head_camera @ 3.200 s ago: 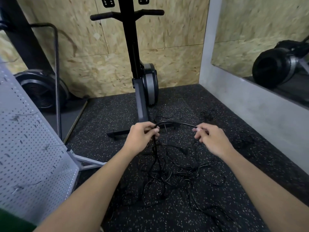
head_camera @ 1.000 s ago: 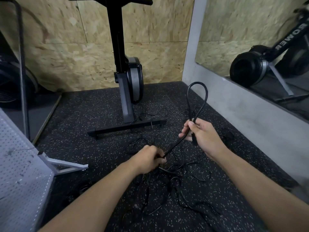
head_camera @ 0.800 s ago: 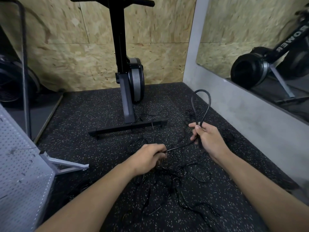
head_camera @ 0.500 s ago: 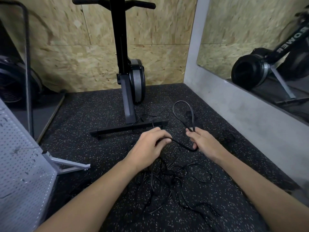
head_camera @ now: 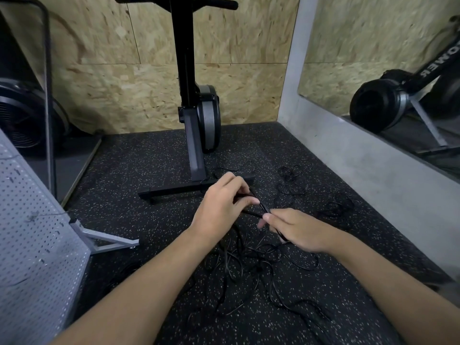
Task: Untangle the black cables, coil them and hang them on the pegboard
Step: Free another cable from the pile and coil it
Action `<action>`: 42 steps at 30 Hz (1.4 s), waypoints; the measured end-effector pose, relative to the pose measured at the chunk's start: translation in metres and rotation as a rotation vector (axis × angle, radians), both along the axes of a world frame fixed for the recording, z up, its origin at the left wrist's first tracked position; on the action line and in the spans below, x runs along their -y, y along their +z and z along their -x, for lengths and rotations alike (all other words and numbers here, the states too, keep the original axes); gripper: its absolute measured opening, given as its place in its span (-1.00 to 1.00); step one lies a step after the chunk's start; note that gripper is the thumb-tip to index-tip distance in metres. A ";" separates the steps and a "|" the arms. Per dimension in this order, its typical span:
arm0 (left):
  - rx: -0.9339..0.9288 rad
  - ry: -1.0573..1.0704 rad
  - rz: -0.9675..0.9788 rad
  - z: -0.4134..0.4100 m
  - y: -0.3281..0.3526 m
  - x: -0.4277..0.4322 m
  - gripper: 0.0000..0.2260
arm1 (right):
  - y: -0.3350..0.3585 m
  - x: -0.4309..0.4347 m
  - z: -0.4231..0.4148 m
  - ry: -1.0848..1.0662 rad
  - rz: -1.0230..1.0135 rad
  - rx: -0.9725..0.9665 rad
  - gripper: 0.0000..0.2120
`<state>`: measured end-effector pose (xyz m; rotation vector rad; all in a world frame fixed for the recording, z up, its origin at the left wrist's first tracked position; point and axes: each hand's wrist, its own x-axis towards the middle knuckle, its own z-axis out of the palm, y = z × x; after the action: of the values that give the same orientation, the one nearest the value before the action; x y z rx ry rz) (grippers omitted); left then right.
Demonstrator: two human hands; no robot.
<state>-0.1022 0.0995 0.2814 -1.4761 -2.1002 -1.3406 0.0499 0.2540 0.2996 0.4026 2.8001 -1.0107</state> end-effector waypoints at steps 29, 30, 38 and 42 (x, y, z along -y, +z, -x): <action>0.801 -0.155 0.280 0.012 -0.045 0.002 -0.88 | 0.007 -0.016 0.001 -0.090 0.729 -0.263 -0.77; 0.766 -0.142 0.271 0.011 -0.044 0.001 -0.88 | 0.007 -0.015 0.001 -0.076 0.755 -0.248 -0.78; 0.882 -0.070 0.000 0.014 -0.003 0.002 -0.81 | -0.010 -0.019 0.006 -0.236 0.348 -0.350 -0.79; 1.016 -0.087 -0.121 0.013 0.010 0.002 -0.82 | -0.019 -0.011 0.016 -0.227 0.233 -0.350 -0.80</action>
<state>-0.1156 0.0971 0.2910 -0.8923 -2.3725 -2.5730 0.0339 0.2649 0.2802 0.5713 2.9288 -1.5779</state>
